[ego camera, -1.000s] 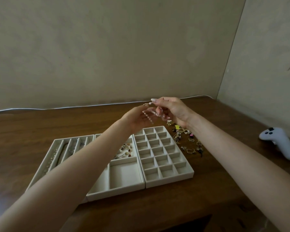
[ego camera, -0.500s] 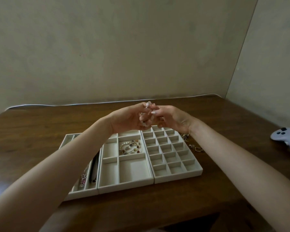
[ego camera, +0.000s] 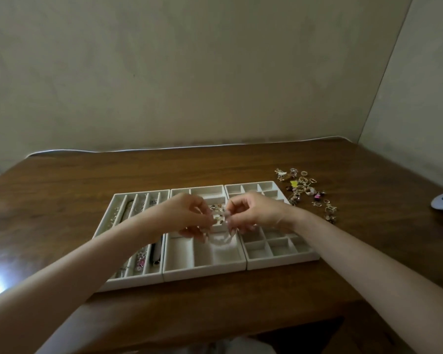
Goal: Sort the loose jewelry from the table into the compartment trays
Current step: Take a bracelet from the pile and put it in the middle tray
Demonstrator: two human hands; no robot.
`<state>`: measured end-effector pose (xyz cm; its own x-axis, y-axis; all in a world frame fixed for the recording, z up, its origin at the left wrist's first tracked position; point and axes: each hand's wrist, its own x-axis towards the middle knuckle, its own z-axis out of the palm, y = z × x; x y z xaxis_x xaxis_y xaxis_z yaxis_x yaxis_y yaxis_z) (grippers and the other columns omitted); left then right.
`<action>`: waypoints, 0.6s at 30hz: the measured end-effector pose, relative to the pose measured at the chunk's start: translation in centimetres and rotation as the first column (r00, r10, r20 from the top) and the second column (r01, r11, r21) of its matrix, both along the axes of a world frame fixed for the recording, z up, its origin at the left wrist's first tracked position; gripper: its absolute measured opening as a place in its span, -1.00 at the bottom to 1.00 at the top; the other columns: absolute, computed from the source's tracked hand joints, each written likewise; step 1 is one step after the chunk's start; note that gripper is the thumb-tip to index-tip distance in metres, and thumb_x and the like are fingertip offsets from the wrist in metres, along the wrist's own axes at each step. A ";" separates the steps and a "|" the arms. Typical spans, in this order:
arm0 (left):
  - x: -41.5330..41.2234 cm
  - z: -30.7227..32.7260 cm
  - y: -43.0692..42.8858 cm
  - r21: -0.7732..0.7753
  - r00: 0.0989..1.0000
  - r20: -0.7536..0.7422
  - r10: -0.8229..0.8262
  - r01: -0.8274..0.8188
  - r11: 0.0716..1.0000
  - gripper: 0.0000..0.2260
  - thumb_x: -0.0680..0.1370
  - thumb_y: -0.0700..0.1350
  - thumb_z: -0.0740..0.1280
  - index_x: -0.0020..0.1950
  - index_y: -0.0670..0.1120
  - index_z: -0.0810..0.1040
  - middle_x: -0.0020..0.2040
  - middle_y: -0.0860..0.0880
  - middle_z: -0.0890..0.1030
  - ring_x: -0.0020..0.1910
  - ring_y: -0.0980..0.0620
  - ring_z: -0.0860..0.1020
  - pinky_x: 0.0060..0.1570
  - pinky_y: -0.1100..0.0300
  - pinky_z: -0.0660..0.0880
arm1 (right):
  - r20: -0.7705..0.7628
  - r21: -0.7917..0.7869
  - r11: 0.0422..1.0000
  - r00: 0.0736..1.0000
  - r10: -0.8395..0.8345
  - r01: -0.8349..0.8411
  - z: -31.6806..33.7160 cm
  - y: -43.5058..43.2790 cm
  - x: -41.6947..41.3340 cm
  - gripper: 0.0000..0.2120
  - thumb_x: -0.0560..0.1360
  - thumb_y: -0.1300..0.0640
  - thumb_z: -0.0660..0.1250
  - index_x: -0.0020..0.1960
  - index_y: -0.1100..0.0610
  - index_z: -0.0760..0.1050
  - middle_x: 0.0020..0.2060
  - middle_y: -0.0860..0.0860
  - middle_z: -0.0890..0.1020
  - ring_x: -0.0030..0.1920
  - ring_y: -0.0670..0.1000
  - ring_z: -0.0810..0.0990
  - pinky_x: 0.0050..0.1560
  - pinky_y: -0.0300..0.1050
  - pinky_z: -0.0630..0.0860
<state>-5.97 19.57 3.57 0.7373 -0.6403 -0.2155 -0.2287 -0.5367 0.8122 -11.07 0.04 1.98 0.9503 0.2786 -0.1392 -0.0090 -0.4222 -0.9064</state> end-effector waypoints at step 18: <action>0.8 -0.9 -6.3 0.059 0.826 0.561 -0.052 0.023 0.998 -0.92 0.53 -0.05 0.32 -0.09 -0.05 0.54 -0.11 0.00 0.64 -0.26 0.05 0.58 -0.19 0.08 0.57 | 0.145 -0.239 0.938 0.965 -0.219 0.249 1.0 -3.1 -1.8 -0.86 0.54 0.15 0.32 0.09 0.10 0.54 -0.17 -0.01 0.63 -0.38 -0.23 0.54 -0.43 -0.34 0.41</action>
<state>-5.21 13.23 2.72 0.7159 -0.6695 0.1984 -0.6586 -0.5529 0.5104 -12.87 -3.04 2.95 0.9979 0.0160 -0.0625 -0.0381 -0.6363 -0.7705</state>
